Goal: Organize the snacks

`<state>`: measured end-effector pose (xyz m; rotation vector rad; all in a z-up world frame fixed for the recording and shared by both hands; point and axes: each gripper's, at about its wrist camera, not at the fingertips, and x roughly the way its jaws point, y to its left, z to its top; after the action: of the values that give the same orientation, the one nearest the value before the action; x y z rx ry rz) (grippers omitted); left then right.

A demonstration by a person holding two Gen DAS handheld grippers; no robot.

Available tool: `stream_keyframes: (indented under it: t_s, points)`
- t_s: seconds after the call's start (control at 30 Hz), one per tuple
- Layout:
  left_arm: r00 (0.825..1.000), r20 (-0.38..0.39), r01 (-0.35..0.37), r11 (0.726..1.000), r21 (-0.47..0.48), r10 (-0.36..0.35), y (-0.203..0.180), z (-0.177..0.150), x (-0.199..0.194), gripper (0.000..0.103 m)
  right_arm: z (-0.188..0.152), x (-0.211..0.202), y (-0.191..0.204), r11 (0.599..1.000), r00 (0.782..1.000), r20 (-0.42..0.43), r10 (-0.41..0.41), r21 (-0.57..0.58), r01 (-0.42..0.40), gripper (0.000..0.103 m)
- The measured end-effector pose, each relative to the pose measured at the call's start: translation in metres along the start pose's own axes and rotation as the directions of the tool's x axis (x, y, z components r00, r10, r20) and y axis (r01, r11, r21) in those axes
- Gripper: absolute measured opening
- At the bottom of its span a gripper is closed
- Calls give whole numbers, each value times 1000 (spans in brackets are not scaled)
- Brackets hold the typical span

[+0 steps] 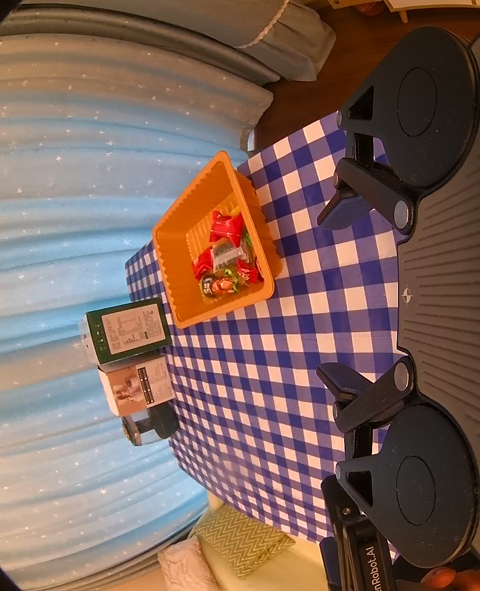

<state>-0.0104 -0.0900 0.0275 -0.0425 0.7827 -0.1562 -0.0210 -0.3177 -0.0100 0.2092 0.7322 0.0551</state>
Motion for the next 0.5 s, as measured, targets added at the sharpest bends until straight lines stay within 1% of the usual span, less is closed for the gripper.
stream_keyframes:
  t_s: [0.5]
  points:
    - [1000,2,8,1000,2,-8,-4,0,0,103,0,1,-2,1000,1000,-3,0,3,0,79]
